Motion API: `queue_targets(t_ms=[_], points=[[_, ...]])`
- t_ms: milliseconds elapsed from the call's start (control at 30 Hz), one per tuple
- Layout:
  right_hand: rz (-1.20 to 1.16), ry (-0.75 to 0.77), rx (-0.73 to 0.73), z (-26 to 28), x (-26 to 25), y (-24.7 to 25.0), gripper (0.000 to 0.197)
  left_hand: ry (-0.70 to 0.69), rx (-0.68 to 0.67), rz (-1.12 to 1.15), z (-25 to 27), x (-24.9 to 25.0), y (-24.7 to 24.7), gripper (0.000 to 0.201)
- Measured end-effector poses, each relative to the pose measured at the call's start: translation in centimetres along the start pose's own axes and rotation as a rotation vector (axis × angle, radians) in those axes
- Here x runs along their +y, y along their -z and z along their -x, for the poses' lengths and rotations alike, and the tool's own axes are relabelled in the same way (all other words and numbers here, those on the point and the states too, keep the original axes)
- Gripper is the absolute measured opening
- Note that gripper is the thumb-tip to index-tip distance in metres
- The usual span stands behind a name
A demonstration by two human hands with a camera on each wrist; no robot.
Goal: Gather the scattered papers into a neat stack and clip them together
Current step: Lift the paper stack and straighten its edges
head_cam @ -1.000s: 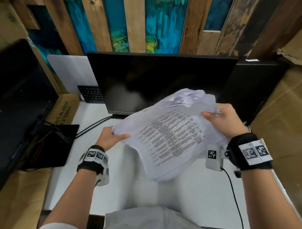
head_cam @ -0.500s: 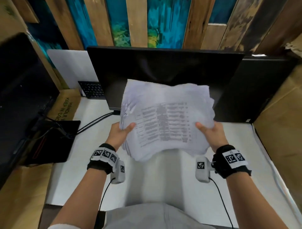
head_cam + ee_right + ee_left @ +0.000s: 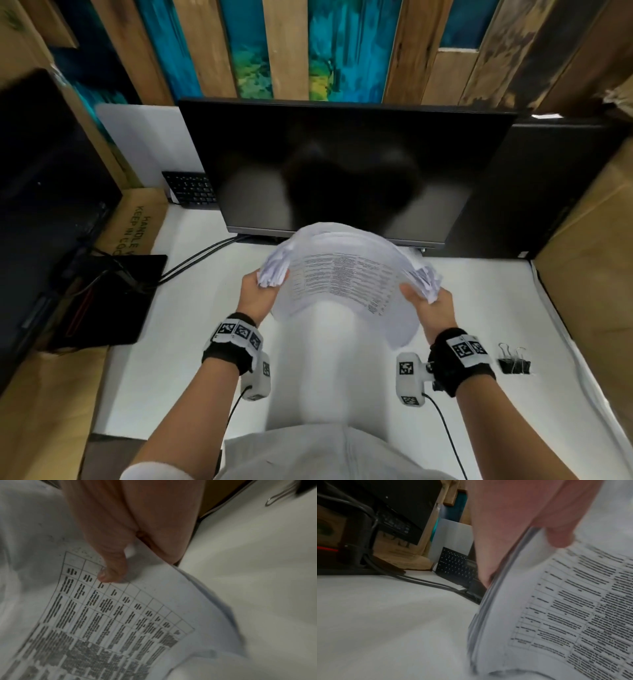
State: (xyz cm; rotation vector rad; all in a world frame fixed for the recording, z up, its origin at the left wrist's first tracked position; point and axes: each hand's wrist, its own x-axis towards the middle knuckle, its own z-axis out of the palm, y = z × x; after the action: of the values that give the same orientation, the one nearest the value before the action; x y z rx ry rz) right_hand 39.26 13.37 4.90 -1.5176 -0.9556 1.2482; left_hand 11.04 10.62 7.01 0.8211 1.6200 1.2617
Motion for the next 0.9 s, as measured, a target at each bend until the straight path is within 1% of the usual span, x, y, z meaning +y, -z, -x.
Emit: queue_targets(t_ms=[33,67,100,133,167,200,233,267,300,333,367,400,433,467,533,600,667,700,800,900], points=[[-0.024,0.028,0.006,0.2,-1.0,-0.1,0.025,-0.009,0.037,-0.026,0.0,0.6,-0.2,0.015],[-0.056,0.069,-0.004,0.5,-2.2,-0.1,0.027,-0.037,0.06,-0.027,-0.2,1.0,-0.3,0.016],[-0.064,0.137,-0.01,0.8,-3.3,0.1,0.028,-0.06,0.048,0.014,-0.6,1.2,-0.1,0.012],[-0.063,0.21,-0.033,0.9,-4.1,0.6,0.028,-0.07,0.044,0.052,-1.1,1.3,0.2,0.023],[-0.05,0.272,-0.057,1.1,-4.7,1.0,0.028,-0.078,0.031,0.081,-1.3,1.1,0.6,0.05],[-0.038,0.3,-0.086,1.1,-4.6,1.3,0.03,-0.068,0.005,0.105,-1.4,0.9,0.9,0.076],[-0.028,0.288,-0.102,1.1,-4.1,1.5,0.036,-0.045,-0.008,0.11,-1.4,0.7,1.1,0.089],[-0.034,0.241,-0.112,0.9,-3.4,1.6,0.044,-0.029,-0.019,0.09,-1.5,0.2,1.2,0.088],[-0.038,0.185,-0.119,1.0,-2.7,1.6,0.05,-0.02,-0.03,0.075,-1.4,0.0,1.2,0.072],[-0.03,0.157,-0.122,0.9,-2.0,1.5,0.049,-0.026,-0.043,0.064,-1.3,-0.2,0.9,0.048],[-0.02,0.152,-0.121,0.8,-1.5,1.3,0.042,-0.048,-0.05,0.068,-1.2,-0.2,0.6,0.029],[-0.035,0.148,-0.104,0.5,-1.2,1.3,0.034,-0.074,-0.042,0.078,-1.3,-0.2,0.4,0.021],[-0.061,0.143,-0.088,0.4,-1.3,1.1,0.029,-0.089,-0.029,0.088,-1.3,-0.1,0.0,0.019],[-0.075,0.144,-0.062,-0.1,-1.3,1.1,0.025,-0.096,-0.01,0.107,-1.3,0.0,-0.3,0.021],[-0.086,0.166,-0.023,-0.5,-1.3,0.9,0.019,-0.108,0.04,0.163,-1.4,-0.1,-1.0,0.033],[-0.11,0.187,0.025,-0.5,-1.5,0.3,0.016,-0.09,0.131,0.211,-1.4,-0.2,-2.1,0.038],[-0.133,0.212,0.09,-0.4,-1.7,-0.2,0.032,-0.076,0.222,0.262,-1.2,0.0,-3.0,0.039],[-0.138,0.231,0.126,-0.3,-1.8,-0.5,0.037,-0.07,0.261,0.28,-1.3,0.0,-3.3,0.04],[-0.108,0.325,0.221,-0.5,-2.3,-1.3,0.026,-0.054,0.353,0.28,-1.5,0.3,-4.0,0.049],[-0.036,0.41,0.261,-0.6,-3.0,-1.9,0.021,-0.023,0.434,0.215,-1.6,0.4,-4.3,0.062]])
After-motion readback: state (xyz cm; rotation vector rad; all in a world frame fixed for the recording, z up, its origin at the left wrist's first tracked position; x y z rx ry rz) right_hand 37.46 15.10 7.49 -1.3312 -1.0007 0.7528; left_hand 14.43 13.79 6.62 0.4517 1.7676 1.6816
